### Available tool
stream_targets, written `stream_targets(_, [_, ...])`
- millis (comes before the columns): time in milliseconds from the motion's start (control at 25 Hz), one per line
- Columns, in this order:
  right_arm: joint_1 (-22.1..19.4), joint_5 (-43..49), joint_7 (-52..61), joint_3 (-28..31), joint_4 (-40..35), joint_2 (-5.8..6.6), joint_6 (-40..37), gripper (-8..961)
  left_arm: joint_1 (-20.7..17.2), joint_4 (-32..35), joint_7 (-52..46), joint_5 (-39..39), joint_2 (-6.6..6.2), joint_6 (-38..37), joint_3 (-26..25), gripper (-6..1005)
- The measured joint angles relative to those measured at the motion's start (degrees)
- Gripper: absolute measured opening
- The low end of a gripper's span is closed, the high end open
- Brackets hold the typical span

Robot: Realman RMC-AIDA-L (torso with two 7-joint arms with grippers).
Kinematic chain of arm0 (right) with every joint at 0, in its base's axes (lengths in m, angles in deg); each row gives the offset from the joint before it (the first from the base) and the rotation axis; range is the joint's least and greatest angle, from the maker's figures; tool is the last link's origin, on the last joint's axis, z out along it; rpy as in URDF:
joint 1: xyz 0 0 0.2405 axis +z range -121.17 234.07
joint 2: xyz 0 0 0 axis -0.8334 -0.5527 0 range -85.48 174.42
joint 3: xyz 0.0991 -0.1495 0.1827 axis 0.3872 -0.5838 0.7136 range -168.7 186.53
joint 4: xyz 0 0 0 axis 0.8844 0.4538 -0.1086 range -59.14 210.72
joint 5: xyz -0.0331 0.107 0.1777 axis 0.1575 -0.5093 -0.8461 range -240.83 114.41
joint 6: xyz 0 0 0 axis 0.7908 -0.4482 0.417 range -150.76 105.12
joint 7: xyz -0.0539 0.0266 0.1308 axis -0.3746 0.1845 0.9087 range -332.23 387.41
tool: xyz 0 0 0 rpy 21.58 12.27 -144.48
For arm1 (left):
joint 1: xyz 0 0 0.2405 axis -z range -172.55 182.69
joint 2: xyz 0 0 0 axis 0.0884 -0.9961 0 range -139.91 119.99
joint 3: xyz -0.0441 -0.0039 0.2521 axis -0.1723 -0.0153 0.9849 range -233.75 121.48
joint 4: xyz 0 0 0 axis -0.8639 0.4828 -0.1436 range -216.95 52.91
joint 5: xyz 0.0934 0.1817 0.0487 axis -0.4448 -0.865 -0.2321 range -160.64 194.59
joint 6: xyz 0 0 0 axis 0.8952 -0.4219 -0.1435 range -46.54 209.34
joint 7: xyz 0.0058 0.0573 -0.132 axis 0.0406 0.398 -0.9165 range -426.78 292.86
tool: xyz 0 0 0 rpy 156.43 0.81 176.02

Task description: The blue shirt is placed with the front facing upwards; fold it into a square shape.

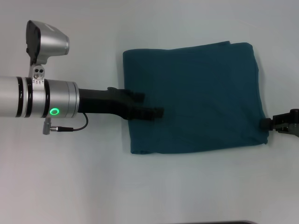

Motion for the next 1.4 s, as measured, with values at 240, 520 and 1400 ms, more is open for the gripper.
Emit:
stream_targets(240, [-1.4,-0.5,-0.9,2.9,2.7,0.09,0.9,156,0.0,-0.3,0.0,0.0,-0.09,-0.1,-0.4,916])
stream_targets(520, [-2.8,-4.2,-6.8,10.9,8.2,0.43,8.9,313,-1.3,-3.7,-0.4,0.4,-0.17,-2.2,-0.7,916])
stream_targets(1400, [0.2,-12.9,-42.4,11.1,6.4,-3.20,11.6,782,-8.3,-9.8,6.0,2.1,0.00,-21.6,-15.3,921])
